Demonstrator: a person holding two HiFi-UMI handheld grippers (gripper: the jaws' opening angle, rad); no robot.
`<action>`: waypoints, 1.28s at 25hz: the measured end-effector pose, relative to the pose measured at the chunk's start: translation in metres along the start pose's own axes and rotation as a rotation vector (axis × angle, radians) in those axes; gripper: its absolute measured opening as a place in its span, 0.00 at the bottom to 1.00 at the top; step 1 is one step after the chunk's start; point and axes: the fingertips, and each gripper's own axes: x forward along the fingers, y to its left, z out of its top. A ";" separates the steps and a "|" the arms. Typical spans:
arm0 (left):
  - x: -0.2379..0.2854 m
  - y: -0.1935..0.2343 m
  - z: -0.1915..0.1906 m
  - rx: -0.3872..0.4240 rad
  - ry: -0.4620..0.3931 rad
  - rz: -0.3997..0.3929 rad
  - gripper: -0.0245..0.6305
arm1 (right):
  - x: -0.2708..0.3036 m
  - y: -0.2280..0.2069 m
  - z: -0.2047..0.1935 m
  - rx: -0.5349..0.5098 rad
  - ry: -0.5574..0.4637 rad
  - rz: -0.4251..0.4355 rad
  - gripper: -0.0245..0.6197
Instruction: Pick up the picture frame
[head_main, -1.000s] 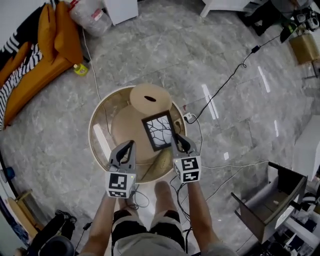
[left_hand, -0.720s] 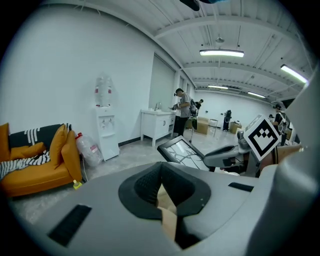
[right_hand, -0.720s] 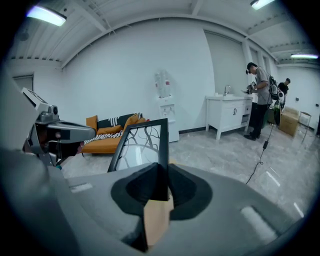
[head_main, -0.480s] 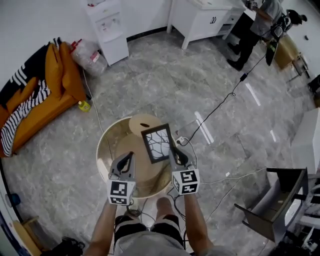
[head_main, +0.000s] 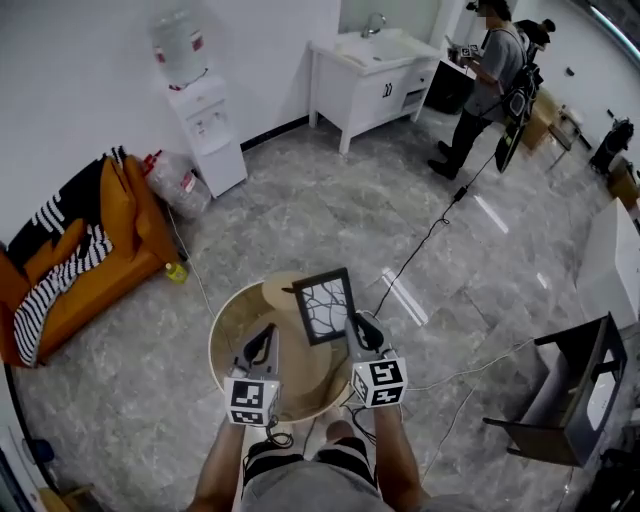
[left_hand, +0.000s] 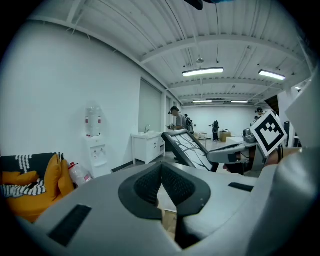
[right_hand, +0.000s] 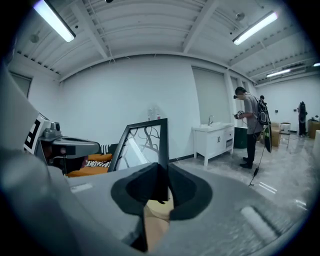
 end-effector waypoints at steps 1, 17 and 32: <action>-0.008 0.000 0.006 0.004 -0.013 -0.002 0.06 | -0.010 0.004 0.007 0.002 -0.013 -0.010 0.14; -0.126 -0.011 0.017 0.019 -0.054 -0.054 0.06 | -0.144 0.059 0.029 -0.005 -0.112 -0.135 0.14; -0.201 -0.012 -0.008 0.022 -0.037 -0.069 0.06 | -0.206 0.105 0.007 0.006 -0.139 -0.177 0.14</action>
